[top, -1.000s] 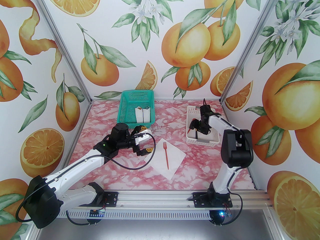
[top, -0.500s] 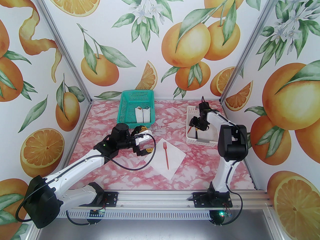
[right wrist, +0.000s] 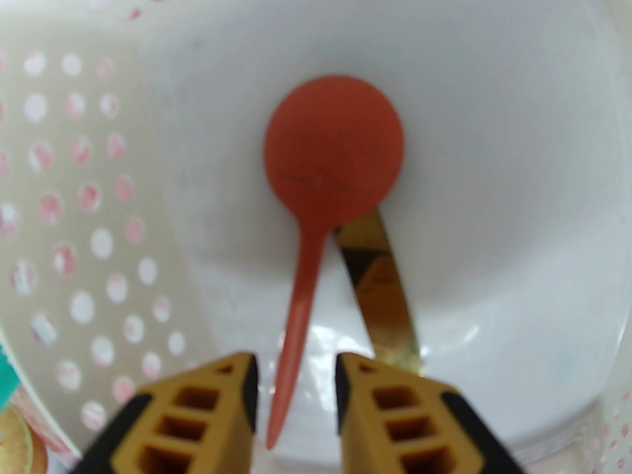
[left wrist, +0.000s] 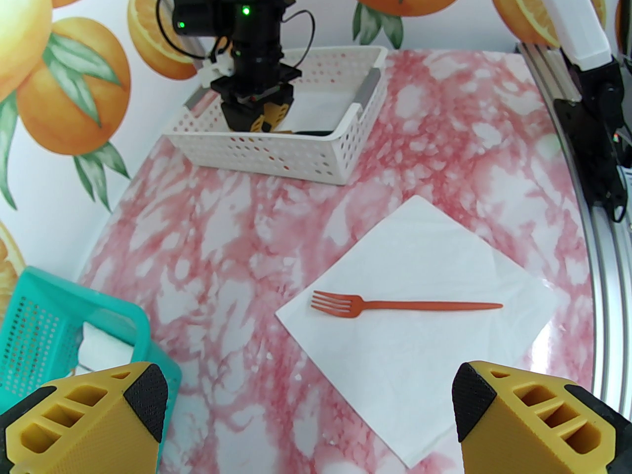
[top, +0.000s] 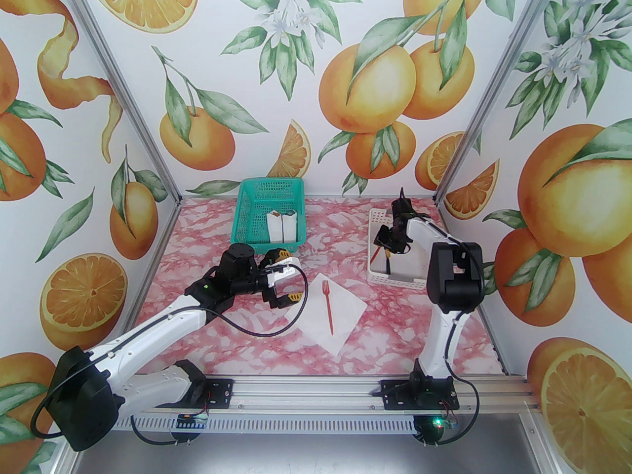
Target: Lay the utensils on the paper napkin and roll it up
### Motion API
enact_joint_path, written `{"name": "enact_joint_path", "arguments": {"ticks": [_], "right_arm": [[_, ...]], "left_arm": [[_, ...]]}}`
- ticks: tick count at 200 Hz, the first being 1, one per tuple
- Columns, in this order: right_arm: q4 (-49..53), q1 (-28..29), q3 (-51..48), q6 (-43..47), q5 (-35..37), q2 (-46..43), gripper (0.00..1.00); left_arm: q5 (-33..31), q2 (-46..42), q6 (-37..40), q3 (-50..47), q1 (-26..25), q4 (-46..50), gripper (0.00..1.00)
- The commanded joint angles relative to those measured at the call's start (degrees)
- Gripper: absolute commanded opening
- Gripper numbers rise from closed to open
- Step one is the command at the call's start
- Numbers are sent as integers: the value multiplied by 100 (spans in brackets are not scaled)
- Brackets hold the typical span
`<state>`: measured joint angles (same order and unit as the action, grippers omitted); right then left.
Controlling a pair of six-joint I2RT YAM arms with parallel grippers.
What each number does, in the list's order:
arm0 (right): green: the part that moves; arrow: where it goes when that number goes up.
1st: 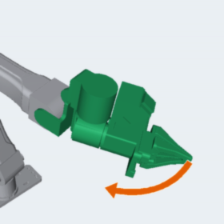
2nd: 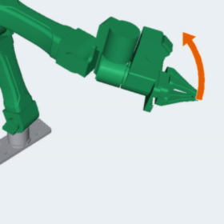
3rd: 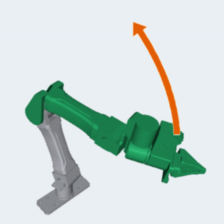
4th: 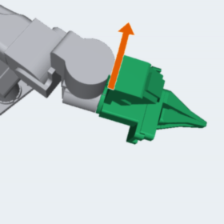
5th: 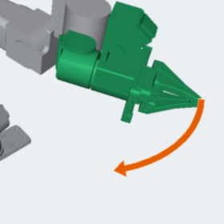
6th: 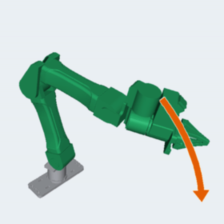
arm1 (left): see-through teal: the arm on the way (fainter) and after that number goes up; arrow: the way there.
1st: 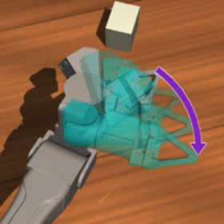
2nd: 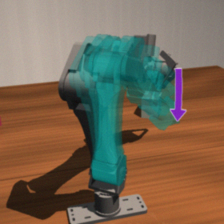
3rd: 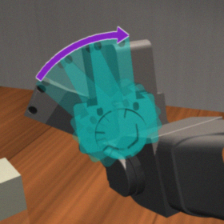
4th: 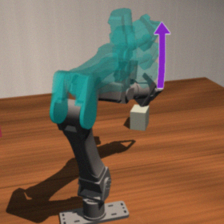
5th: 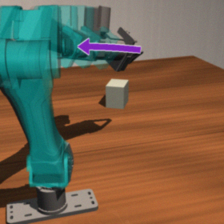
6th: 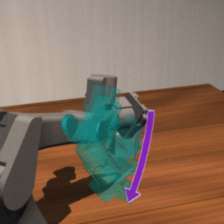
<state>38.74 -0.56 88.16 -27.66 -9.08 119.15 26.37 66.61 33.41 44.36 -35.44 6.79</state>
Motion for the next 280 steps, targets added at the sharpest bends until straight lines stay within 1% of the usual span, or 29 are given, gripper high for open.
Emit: {"name": "enact_joint_path", "arguments": {"ticks": [1,57,94,191,230,280], "right_arm": [[-97,-33,205,-202,-52,203,32],[-46,-25,333,-230,-23,396,32],[-15,-4,423,-217,-7,494,30],[595,157,878,-6,477,1077,30],[690,178,878,56,504,1220,24],[627,167,836,185,548,1075,15]], "left_arm": [[29,-34,111,223,-22,110,100],[21,-25,131,235,-25,130,100],[16,-20,148,231,-24,139,100],[-4,-23,175,247,-25,173,100],[-9,-14,183,249,-32,184,100],[-8,10,192,254,-26,191,100]]}}
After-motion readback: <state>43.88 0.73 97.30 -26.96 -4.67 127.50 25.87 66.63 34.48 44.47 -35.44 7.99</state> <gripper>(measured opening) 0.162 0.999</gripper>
